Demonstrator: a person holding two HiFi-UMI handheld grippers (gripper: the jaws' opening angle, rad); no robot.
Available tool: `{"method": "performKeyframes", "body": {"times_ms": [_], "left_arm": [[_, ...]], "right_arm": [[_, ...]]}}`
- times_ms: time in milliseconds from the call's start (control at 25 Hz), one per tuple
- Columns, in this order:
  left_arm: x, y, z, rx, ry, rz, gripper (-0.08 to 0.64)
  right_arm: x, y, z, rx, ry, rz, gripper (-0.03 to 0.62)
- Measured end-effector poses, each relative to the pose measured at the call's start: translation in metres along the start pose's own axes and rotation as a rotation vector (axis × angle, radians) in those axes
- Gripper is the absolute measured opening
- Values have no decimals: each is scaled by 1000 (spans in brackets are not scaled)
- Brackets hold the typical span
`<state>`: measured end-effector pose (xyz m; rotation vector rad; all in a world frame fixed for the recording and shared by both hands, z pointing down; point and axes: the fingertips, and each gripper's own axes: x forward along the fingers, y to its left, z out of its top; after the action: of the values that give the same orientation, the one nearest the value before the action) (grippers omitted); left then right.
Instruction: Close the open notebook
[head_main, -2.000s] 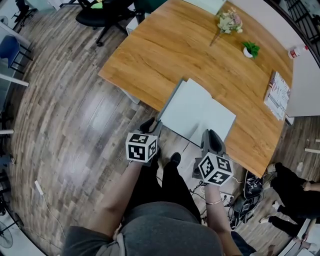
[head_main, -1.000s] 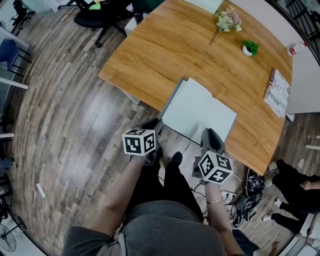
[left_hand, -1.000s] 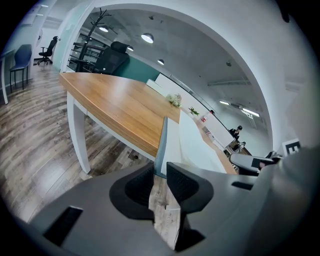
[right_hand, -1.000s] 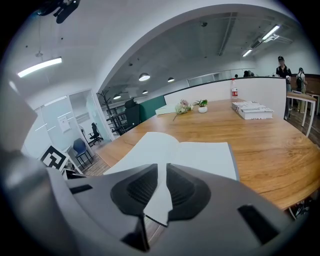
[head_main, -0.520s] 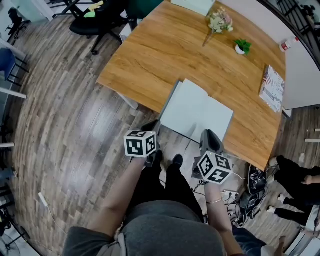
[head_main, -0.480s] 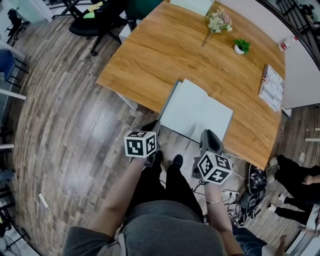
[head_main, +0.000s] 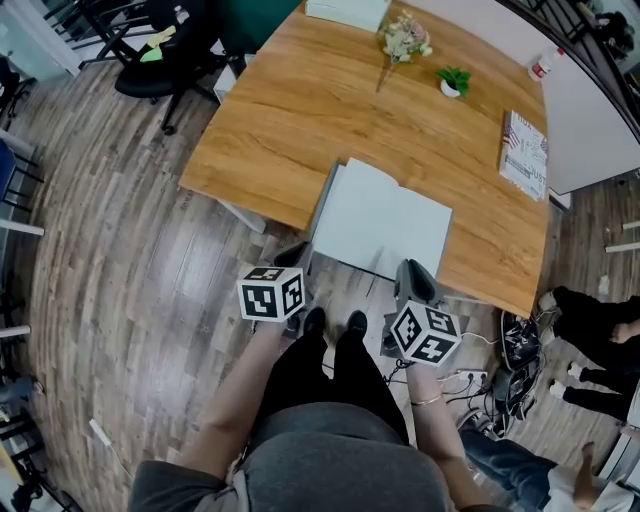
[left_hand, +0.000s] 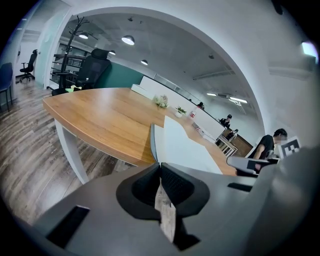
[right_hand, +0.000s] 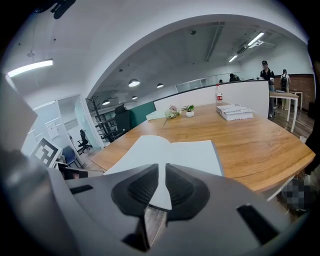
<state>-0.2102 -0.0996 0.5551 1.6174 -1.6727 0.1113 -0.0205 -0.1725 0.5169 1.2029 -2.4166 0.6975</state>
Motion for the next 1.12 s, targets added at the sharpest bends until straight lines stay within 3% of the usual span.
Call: {"method": "performKeyframes", "body": {"times_ms": [520,1120], "left_arm": [[-13,-31,30,153,-40,-91,28],[-20,-84,56,247,-116,-198,28]], "right_arm": [[-22,-11,-5,50,-37,-106,49],[-45,-30,-8,100,-71,-179,48]]}}
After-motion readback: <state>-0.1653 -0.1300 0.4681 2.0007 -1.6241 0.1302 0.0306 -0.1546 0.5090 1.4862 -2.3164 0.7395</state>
